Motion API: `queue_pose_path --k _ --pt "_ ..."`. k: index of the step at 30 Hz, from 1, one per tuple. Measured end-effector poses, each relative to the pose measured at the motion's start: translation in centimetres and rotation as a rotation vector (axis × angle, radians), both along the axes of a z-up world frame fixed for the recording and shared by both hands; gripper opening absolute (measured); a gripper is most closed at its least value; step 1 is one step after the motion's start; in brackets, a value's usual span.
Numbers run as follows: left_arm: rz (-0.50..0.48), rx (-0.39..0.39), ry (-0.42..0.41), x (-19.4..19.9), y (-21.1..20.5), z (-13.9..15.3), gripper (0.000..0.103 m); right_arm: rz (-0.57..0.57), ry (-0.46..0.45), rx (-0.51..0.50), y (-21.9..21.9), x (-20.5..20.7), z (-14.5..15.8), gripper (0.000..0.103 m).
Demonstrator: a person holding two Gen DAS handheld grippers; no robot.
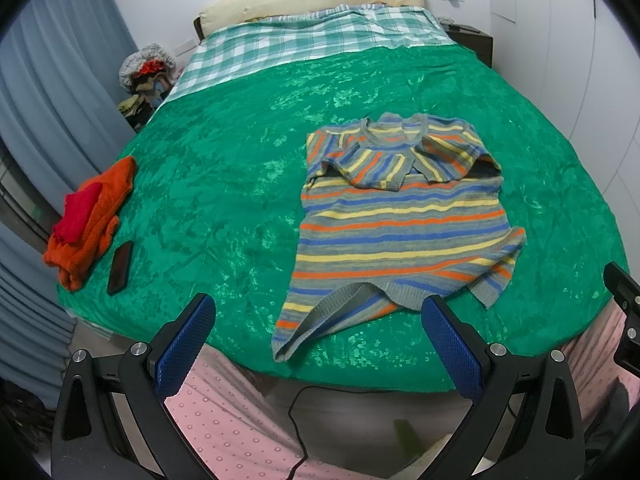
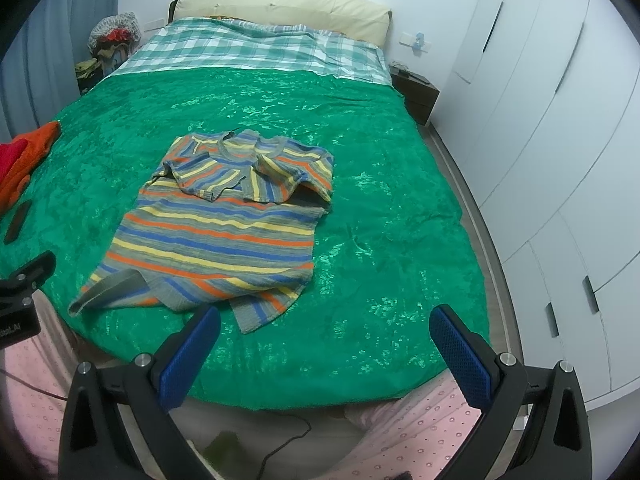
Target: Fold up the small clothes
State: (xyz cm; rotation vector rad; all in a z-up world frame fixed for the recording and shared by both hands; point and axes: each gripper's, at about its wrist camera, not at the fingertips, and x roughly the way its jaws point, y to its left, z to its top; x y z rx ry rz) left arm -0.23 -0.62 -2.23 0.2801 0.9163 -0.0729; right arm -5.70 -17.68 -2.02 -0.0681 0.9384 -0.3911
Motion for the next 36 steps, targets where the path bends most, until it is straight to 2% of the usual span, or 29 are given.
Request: queue_pose_path --k 36 --pt "-0.005 0.009 0.009 -0.3 -0.8 -0.3 0.103 -0.007 0.02 -0.008 -1.0 0.1 -0.6 0.103"
